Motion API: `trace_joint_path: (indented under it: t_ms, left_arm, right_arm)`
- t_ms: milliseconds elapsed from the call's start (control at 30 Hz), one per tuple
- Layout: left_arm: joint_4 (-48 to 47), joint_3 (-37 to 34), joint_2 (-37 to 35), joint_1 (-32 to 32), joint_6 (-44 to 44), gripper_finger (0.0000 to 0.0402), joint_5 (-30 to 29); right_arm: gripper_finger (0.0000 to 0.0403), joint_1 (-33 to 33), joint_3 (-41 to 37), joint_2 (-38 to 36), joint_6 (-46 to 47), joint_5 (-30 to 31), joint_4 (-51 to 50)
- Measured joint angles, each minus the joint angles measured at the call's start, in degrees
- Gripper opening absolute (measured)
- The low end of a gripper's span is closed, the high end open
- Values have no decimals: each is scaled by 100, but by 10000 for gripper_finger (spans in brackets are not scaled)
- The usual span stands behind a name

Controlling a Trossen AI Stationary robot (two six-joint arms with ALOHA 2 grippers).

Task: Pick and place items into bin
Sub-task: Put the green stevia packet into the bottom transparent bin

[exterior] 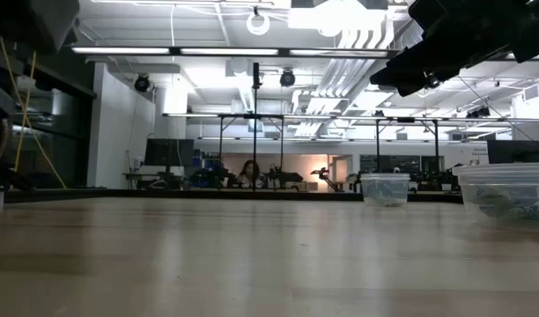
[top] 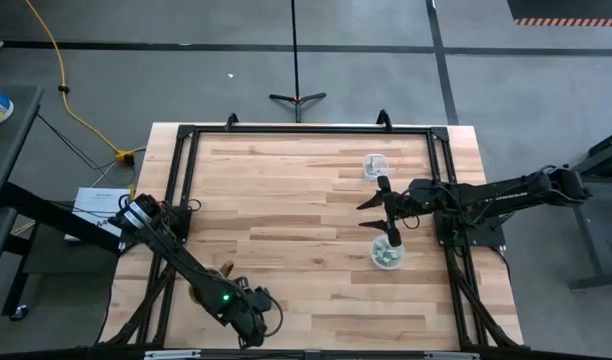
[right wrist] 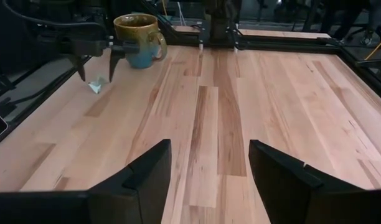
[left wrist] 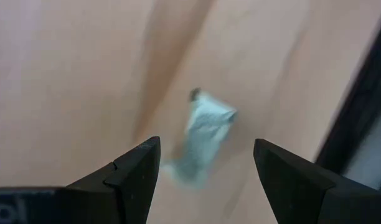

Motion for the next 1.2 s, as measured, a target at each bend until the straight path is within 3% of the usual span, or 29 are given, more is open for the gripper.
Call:
trace_joint_path:
  t_ms: [567,833,1200]
  left_arm:
    - [-179,-28,0,4,145,291,-165]
    - [236,-31,0,7,232,291,-516]
    - [442,-5,220,7,195,291,-412]
  right_arm:
    - [205,0,0,0,-194,11,0]
    - [204,0,0,0,-196,13,4]
    - [206,-1,0,0,-194,5,6]
